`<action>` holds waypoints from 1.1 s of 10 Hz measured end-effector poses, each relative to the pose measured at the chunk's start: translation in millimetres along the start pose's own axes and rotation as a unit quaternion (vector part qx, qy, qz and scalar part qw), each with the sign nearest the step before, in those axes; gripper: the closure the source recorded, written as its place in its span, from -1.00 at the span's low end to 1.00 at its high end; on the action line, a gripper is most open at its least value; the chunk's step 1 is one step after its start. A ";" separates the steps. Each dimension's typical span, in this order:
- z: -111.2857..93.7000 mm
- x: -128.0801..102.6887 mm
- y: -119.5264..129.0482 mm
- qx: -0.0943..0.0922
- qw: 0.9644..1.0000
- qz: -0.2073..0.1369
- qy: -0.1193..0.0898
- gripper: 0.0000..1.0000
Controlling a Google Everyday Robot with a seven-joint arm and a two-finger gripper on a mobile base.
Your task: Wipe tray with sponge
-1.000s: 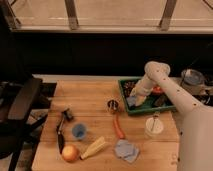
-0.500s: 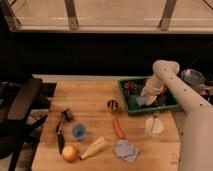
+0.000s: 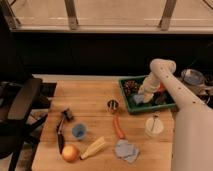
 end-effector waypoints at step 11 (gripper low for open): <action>-9.4 19.5 34.6 -0.019 0.999 0.030 0.015 0.68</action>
